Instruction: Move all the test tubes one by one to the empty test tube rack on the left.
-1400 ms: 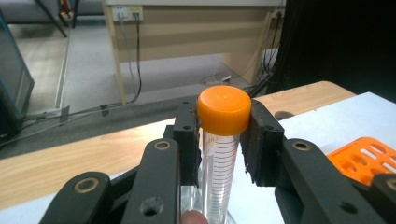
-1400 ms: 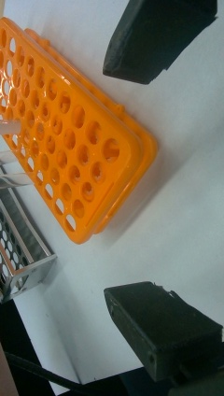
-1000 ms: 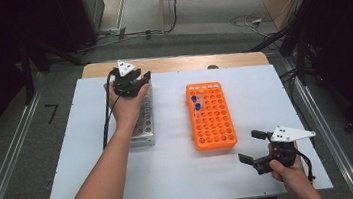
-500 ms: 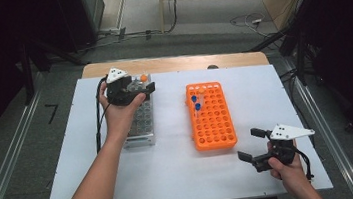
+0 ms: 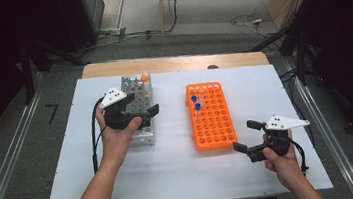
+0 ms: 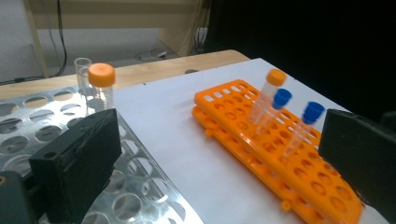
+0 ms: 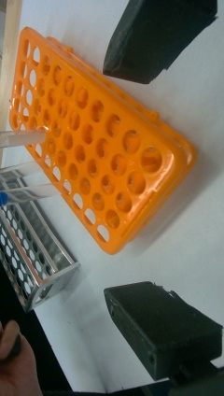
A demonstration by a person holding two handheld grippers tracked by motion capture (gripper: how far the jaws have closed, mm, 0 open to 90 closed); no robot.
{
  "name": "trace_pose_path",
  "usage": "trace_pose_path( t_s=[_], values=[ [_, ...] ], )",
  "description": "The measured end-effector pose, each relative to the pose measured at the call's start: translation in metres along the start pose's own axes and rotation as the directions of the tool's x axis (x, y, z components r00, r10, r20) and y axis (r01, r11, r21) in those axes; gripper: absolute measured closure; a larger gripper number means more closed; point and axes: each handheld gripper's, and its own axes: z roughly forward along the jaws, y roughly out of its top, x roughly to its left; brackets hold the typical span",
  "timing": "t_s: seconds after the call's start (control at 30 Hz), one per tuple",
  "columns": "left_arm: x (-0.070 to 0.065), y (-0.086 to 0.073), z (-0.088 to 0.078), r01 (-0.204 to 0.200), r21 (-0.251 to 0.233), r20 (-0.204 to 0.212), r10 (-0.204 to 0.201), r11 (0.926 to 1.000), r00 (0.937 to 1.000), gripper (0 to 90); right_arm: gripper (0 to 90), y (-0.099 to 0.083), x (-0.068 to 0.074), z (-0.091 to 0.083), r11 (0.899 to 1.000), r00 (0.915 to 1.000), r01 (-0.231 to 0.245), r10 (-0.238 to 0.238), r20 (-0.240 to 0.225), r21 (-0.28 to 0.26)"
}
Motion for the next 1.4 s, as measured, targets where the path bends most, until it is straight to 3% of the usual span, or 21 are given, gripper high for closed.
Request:
trace_pose_path(
  t_s=[0.1,0.23,0.47,0.53,0.67,0.83,0.97,1.2,1.4],
  values=[
    [-0.008,-0.005,-0.008,-0.020,0.003,0.016,0.020,0.9998,0.9997,0.0,0.0,0.007,-0.002,0.005,1.000,0.9999,0.015,-0.015,0.002,-0.006],
    [-0.019,-0.013,-0.021,-0.017,-0.010,0.031,0.017,0.9998,0.9994,0.0,0.9,0.017,-0.006,0.014,1.000,0.9998,0.021,-0.021,0.003,-0.011],
    [-0.030,-0.031,-0.030,-0.021,0.003,0.046,0.021,0.9998,0.9987,0.0,5.1,0.032,-0.015,0.030,1.000,0.9998,0.016,-0.016,0.012,-0.016],
    [-0.034,-0.040,-0.036,-0.019,0.004,0.054,0.019,0.9998,0.9984,0.0,14.6,0.039,-0.020,0.037,1.000,0.9984,0.005,-0.004,0.056,-0.018],
    [-0.039,-0.050,-0.043,-0.022,0.012,0.060,0.021,0.9997,0.9980,0.0,25.0,0.047,-0.027,0.049,1.000,0.9953,-0.015,0.014,0.095,0.002],
    [-0.040,-0.058,-0.048,-0.017,0.008,0.062,0.017,0.9998,0.9980,0.0,37.2,0.054,-0.035,0.065,1.000,0.9939,-0.020,0.018,0.109,0.021],
    [-0.039,-0.065,-0.050,-0.019,0.013,0.065,0.018,0.9997,0.9977,0.0,44.1,0.060,-0.038,0.077,0.999,0.9944,-0.005,0.000,0.106,0.040],
    [-0.041,-0.073,-0.050,-0.028,0.040,0.064,0.026,0.9988,0.9976,0.0,47.9,0.070,-0.038,0.095,0.998,0.9959,0.000,-0.006,0.091,0.069],
    [-0.042,-0.073,-0.050,-0.031,0.039,0.063,0.029,0.9988,0.9976,0.0,53.3,0.074,-0.035,0.118,0.992,0.9932,0.022,-0.036,0.111,0.126]
  ],
)
